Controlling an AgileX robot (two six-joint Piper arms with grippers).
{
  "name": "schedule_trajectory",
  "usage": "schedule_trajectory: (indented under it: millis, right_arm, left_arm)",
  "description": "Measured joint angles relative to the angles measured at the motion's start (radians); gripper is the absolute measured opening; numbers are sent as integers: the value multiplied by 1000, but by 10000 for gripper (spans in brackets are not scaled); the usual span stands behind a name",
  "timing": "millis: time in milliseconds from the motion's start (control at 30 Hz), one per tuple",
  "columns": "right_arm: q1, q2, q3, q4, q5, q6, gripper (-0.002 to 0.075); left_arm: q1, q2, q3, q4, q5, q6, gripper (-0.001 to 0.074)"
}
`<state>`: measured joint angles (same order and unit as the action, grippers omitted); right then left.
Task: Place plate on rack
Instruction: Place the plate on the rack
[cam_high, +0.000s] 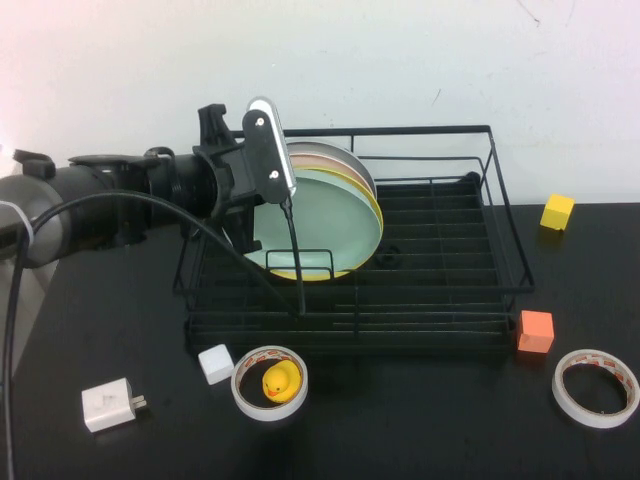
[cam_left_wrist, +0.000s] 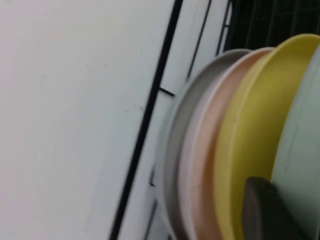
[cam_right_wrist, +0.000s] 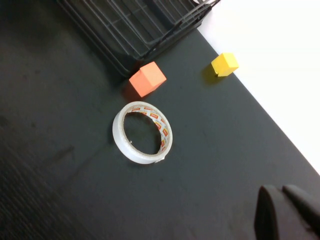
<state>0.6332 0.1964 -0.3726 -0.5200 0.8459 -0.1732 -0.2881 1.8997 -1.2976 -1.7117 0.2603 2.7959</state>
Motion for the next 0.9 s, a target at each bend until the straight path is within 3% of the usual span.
schedule_trajectory:
  millis: [100,267,367,633,900]
  right_arm:
    - [0,0,0,0,0,0,-2]
    - [0,0,0,0,0,0,-2]
    - [0,0,0,0,2,0,-2]
    - [0,0,0,0,6,0,-2]
    - [0,0,0,0,8,0,-2]
  left_arm:
    - [0,18,0,0,2,-32,149]
    - [0,39,0,0,37,-113,412]
    - [0,47,0,0,56,-176,485]
    - [0,57,0,0,36,-236,513]
    - [0,57,0,0,21,-400,446]
